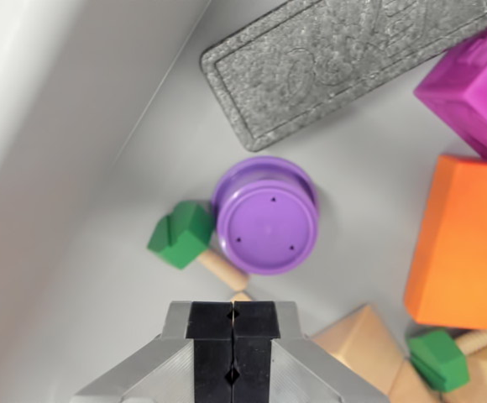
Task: Pick an object from the bin
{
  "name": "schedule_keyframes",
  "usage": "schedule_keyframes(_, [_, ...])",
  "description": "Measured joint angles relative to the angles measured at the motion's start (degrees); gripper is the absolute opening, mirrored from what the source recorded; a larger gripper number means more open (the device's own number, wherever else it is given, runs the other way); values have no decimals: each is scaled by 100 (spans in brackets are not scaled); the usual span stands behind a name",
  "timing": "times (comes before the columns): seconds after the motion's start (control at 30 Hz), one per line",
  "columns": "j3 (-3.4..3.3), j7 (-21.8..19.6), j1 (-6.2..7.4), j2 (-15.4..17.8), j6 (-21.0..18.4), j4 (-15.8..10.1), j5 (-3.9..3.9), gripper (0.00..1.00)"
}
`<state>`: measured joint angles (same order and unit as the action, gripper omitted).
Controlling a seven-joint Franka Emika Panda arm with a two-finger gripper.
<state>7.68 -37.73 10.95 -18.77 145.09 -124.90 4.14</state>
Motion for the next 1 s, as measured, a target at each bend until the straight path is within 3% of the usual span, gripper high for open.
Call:
schedule_keyframes(0.53, [11,145,0,753,-892,80,-196,0])
schedule_keyframes(1.0, [11,218,4,1237,-1657,321,-294,0])
